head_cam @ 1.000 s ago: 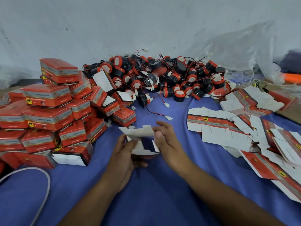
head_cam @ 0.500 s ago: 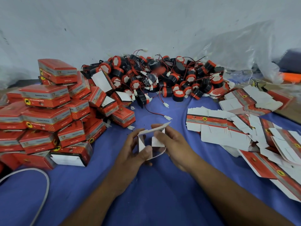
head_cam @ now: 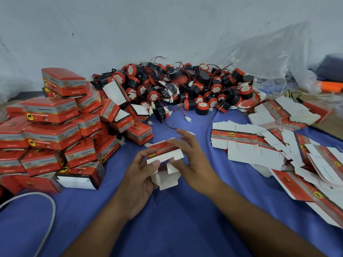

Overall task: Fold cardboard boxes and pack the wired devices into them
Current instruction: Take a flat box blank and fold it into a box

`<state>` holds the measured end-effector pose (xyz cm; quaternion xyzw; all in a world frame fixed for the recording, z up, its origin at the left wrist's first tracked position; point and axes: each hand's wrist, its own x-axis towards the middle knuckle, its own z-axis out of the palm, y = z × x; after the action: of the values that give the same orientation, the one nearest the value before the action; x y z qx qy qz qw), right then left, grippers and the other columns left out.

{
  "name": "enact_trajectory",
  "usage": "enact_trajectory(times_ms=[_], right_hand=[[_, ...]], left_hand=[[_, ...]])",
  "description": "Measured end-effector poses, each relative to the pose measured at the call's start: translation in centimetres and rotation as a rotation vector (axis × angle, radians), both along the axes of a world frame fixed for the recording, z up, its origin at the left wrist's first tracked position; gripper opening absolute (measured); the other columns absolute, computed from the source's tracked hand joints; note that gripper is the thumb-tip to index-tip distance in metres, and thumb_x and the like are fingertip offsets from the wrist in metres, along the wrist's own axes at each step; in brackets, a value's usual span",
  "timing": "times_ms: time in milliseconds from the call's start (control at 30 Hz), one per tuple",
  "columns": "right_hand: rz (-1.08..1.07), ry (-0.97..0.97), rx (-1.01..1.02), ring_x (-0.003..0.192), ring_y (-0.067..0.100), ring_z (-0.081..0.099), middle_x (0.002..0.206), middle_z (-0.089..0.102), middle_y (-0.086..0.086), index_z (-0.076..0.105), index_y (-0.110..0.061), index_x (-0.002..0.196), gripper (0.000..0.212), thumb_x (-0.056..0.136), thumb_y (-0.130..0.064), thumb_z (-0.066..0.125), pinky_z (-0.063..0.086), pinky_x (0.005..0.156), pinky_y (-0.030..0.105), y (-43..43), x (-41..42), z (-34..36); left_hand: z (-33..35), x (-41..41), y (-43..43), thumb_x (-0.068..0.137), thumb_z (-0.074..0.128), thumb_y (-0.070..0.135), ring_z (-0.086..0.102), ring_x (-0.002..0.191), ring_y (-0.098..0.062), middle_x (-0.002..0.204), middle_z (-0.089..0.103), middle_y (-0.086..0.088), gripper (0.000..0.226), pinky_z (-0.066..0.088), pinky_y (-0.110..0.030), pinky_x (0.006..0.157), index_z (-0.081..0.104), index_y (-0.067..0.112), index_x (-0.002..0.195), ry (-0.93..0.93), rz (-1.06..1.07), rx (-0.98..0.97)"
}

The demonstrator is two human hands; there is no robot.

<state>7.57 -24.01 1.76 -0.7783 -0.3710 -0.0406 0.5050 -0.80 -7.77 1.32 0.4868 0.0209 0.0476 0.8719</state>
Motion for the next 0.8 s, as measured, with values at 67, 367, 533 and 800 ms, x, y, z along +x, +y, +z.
enact_trajectory(times_ms=[67, 367, 533, 800], right_hand=[[-0.002, 0.018, -0.035, 0.151, 0.018, 0.016, 0.160, 0.019, 0.002, 0.041, -0.039, 0.139, 0.045, 0.096, -0.037, 0.053, 0.027, 0.120, 0.047, -0.3, -0.1, 0.1], [0.147, 0.360, 0.131, 0.144, -0.007, 0.026, 0.161, 0.022, -0.005, 0.038, -0.035, 0.147, 0.048, 0.103, -0.028, 0.054, 0.030, 0.111, 0.014, 0.0, -0.5, 0.4], [0.063, 0.428, 0.208, 0.114, 0.015, 0.060, 0.141, 0.050, 0.004, 0.058, -0.028, 0.130, 0.051, 0.093, 0.008, 0.058, 0.049, 0.088, 0.027, -0.3, 0.0, 0.4], [-0.005, 0.349, 0.293, 0.121, 0.009, 0.058, 0.140, 0.054, 0.006, 0.061, -0.013, 0.130, 0.047, 0.093, 0.015, 0.053, 0.052, 0.088, 0.019, -0.3, -0.2, 0.9]], left_hand=[[0.0, 0.1, -0.2, 0.077, 0.075, 0.022, 0.067, 0.109, -0.029, 0.129, 0.064, -0.014, 0.041, 0.058, -0.038, 0.075, 0.064, 0.021, 0.117, -0.014, 0.016, 0.007], [0.3, -0.1, -0.4, 0.082, 0.068, 0.025, 0.059, 0.117, -0.034, 0.128, 0.063, -0.015, 0.054, 0.060, -0.035, 0.078, 0.052, 0.016, 0.133, 0.071, 0.044, -0.132], [-0.1, -0.5, -0.4, 0.085, 0.075, 0.029, 0.067, 0.107, -0.026, 0.120, 0.065, -0.003, 0.042, 0.058, -0.038, 0.076, 0.055, 0.030, 0.121, 0.081, -0.047, 0.121], [0.2, -0.6, -1.0, 0.073, 0.063, 0.071, 0.065, 0.080, -0.004, 0.110, 0.064, 0.024, 0.071, 0.055, -0.021, 0.069, 0.039, 0.058, 0.139, -0.050, 0.127, 0.990]])
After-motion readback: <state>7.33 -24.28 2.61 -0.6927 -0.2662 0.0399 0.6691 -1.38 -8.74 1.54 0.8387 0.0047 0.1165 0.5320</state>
